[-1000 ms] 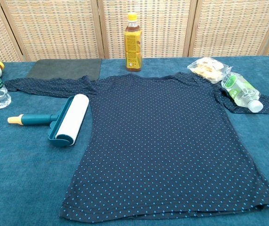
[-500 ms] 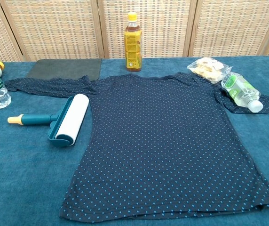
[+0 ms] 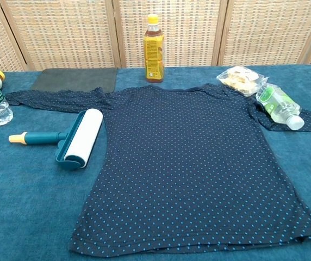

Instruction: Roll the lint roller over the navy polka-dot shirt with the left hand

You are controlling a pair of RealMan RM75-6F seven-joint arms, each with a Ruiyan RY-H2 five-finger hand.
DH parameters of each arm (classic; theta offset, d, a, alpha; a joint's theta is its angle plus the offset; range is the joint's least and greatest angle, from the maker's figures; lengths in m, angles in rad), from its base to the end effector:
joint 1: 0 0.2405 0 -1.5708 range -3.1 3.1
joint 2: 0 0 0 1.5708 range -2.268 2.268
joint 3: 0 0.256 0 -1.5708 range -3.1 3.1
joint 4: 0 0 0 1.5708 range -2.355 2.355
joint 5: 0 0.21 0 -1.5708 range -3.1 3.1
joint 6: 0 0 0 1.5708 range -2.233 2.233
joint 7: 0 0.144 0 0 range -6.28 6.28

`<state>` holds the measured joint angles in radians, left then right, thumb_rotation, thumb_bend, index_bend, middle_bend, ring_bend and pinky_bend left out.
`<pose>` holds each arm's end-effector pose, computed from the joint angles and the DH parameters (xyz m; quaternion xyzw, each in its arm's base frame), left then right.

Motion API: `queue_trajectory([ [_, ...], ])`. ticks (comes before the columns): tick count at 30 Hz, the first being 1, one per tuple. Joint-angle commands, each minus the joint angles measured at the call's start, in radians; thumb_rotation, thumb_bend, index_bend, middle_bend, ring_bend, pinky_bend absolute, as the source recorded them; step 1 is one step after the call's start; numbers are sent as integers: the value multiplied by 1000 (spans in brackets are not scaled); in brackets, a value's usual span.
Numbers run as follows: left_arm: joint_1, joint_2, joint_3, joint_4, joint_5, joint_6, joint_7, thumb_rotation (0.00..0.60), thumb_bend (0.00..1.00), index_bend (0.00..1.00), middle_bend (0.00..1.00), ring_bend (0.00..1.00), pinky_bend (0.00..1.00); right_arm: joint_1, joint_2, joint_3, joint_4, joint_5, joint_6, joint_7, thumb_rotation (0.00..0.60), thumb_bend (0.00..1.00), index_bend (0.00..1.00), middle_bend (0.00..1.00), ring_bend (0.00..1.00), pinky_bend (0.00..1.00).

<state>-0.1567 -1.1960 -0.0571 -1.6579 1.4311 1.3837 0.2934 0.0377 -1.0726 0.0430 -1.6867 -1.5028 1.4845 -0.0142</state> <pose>-0.2934 0.2017 0.1206 -0.6459 -0.3559 -0.3211 0.5942 -0.3079 -0.1643 0.1657 0.5856 -0.4070 0.3786 0.5900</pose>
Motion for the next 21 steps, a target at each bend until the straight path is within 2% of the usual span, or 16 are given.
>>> queue_trajectory([
  [1, -54, -4, -33, 13, -30, -74, -36, 600, 0, 0, 498, 455, 509, 1, -2, 1, 2, 1, -1, -1, 600, 81, 0, 0, 0, 0],
  [4, -102, 3, -56, 22, -62, -156, -76, 600, 7, 34, 670, 577, 589, 2, -4, 1, 4, 4, -4, -2, 600, 81, 0, 0, 0, 0],
  [7, -166, 15, -83, 40, -114, -269, -96, 600, 92, 126, 784, 662, 651, 4, -5, 2, 7, 8, -9, -5, 600, 81, 0, 0, 0, 0],
  [13, -267, 12, -126, 85, -218, -424, -81, 600, 136, 299, 890, 744, 699, 4, -8, 5, 11, 14, -11, -5, 600, 80, 0, 0, 0, 0],
  [17, -335, -1, -143, 120, -292, -513, -43, 600, 145, 358, 927, 771, 717, 5, -10, 7, 17, 22, -14, 2, 600, 80, 0, 0, 0, 0],
  [21, -389, -19, -148, 146, -348, -552, 23, 600, 254, 378, 933, 778, 718, 5, -10, 13, 24, 29, -14, 9, 600, 81, 0, 0, 0, 0],
])
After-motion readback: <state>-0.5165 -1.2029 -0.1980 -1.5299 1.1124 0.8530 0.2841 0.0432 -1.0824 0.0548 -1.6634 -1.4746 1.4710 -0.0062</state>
